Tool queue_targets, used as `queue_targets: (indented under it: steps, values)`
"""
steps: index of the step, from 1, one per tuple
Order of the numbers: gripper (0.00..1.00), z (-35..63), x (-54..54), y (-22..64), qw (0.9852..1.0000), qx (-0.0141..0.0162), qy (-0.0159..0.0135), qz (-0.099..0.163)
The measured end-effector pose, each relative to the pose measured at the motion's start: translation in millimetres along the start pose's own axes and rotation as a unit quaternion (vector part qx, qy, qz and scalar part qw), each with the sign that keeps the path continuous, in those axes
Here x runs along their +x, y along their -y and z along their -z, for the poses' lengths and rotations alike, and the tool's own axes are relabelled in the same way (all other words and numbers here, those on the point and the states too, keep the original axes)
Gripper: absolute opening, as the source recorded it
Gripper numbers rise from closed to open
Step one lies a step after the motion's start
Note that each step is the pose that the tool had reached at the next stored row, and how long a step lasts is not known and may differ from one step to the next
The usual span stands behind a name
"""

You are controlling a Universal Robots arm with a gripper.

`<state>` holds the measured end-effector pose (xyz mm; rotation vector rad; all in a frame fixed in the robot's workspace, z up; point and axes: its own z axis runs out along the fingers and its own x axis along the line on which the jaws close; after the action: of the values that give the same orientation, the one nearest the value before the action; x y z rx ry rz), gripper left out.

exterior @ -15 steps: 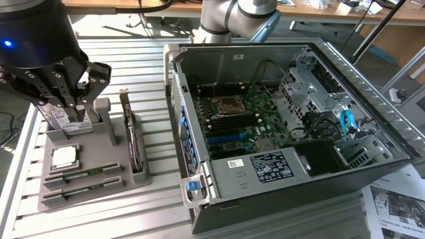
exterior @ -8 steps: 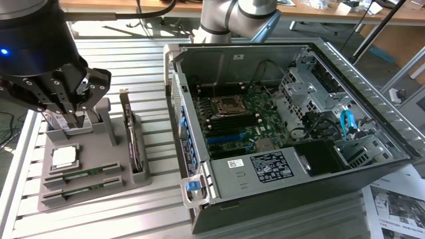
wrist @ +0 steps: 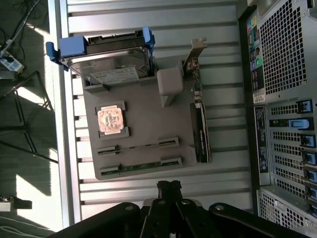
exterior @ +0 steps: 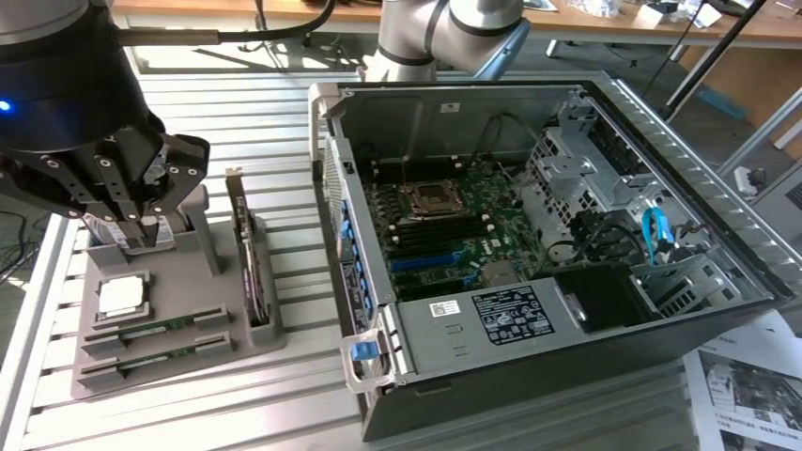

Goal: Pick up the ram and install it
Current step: 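Reach for the ram, then pick up the ram and move it above insertion slot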

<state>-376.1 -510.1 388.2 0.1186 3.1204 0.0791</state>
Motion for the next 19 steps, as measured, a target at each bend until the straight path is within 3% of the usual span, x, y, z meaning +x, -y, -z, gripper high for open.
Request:
queue_targets:
  steps: [13, 17, 19]
  values:
    - [0.11, 0.0, 0.0, 0.0, 1.0, 0.0, -0.0001, 0.002]
    - [0.11, 0.0, 0.0, 0.0, 0.9988, -0.0008, -0.0025, 0.049]
    - [0.11, -0.1, 0.0, 0.0, 0.9966, -0.0013, -0.0042, 0.082]
